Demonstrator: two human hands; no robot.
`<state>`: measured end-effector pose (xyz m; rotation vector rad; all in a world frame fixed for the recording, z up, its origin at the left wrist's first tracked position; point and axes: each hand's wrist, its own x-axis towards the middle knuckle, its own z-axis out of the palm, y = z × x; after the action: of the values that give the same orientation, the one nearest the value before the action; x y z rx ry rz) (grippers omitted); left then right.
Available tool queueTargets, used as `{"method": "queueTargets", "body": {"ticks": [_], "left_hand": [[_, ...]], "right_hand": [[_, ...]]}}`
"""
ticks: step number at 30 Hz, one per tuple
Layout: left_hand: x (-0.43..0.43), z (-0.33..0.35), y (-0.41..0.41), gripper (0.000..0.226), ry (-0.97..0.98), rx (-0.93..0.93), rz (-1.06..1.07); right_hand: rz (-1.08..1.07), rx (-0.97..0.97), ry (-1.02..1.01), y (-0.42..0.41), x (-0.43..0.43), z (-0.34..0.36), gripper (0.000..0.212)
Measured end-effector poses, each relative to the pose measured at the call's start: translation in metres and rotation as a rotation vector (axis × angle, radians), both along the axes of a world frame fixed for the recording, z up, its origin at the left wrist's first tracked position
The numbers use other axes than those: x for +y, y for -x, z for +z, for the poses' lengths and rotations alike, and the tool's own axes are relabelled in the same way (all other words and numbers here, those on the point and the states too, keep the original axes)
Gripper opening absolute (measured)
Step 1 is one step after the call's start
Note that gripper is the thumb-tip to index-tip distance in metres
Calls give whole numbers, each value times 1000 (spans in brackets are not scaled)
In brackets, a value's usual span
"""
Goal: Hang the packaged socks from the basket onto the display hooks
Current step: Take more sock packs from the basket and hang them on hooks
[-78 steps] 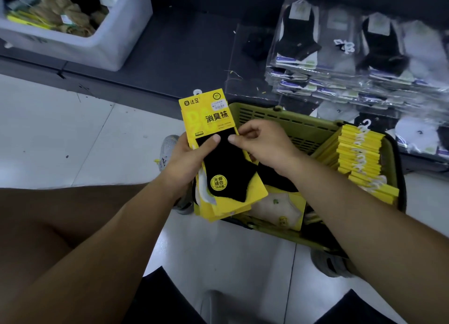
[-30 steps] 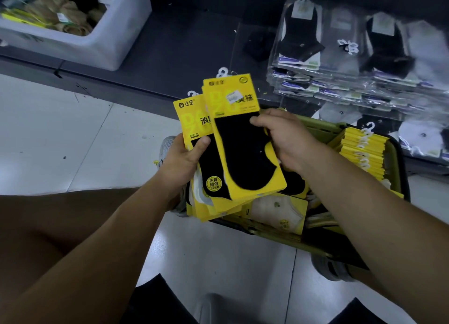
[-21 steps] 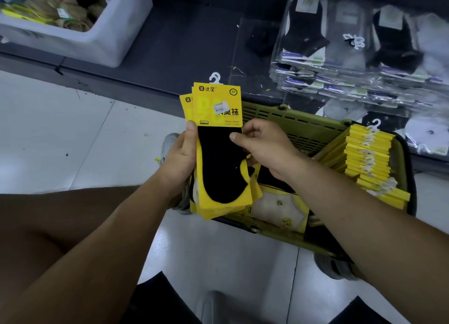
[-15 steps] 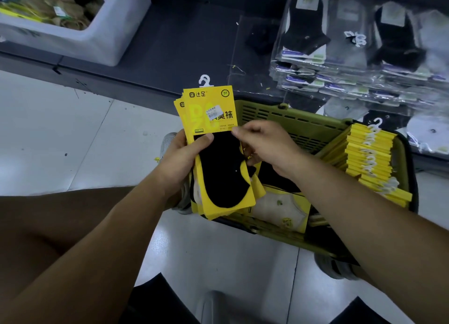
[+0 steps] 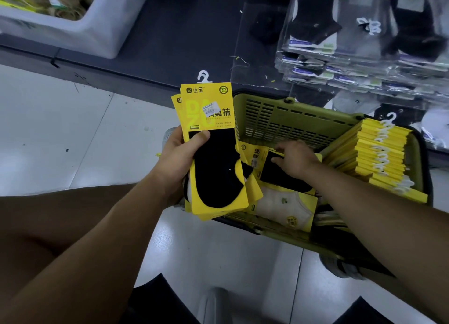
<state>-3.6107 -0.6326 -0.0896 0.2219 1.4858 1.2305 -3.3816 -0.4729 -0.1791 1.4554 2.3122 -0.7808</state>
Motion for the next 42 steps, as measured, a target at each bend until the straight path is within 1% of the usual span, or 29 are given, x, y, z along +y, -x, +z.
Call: {"method": "queueTargets", "body": {"ticks": [4,6,9,11,13,14,16,19,21,22,24,26,27,29,31,33,34,36,38,39,40,42], "left_hand": [[0,0,-1,34,-2,9,-2],[0,1,-1,34,-2,13,-6],[-1,2,-1,34,1,20,-13],[-1,3,-1,34,1,23,-13],[-1,4,-2,33,0,28,-11],[-1,4,-3,32,1,31,-8],[-2,5,-3,30,-2,32,2],[-2,6,-3,30,-4,34,6],[-2,7,-4,31,3,42,5],[-3,7,-4,31,3,46,4],[-3,9,-5,33,-7,60,2],[-3,9,-4,35,-22,69,-1],[-3,10,-4,36,-32,72,-1],[-3,11,-4,38,-49,52,4],[-4,12,-3,44,-58,-50,2],[-7,15,-3,59,-52,-185,-31],[-7,16,-2,65,-63,-208,-56],[-7,15,-2,68,-78,-126,-74],[-6,11,-1,61,-104,-9,-63],[-5,9,-1,57,-118,20,-63],[-5,8,1,54,-130,24,-65],[-5,5,4,46,-134,0,-62]], "right_hand": [[-29,53,-61,-1,-3,-3,42],[-6,68,-88,-1,-3,-2,42],[81,7,-72,1,0,-2,40],[78,4,-14,2,3,1,32],[3,57,47,1,9,9,15],[-55,110,77,0,13,16,12],[-175,239,105,1,21,36,13],[-315,446,70,2,29,75,15],[-433,596,90,2,30,100,16],[-505,682,135,2,28,110,16],[-641,879,300,8,20,128,17],[-709,1037,491,22,7,138,25],[-713,1078,576,30,-1,141,22],[-667,1056,683,45,-16,140,4],[-605,975,666,55,-27,134,18],[-540,859,561,60,-35,127,17],[-500,826,528,61,-38,125,13],[-428,800,490,62,-45,121,13],[-359,807,431,64,-49,117,17],[-339,813,403,65,-49,116,18],[-345,825,403,64,-48,115,19],[-436,878,496,59,-41,107,14]]}}
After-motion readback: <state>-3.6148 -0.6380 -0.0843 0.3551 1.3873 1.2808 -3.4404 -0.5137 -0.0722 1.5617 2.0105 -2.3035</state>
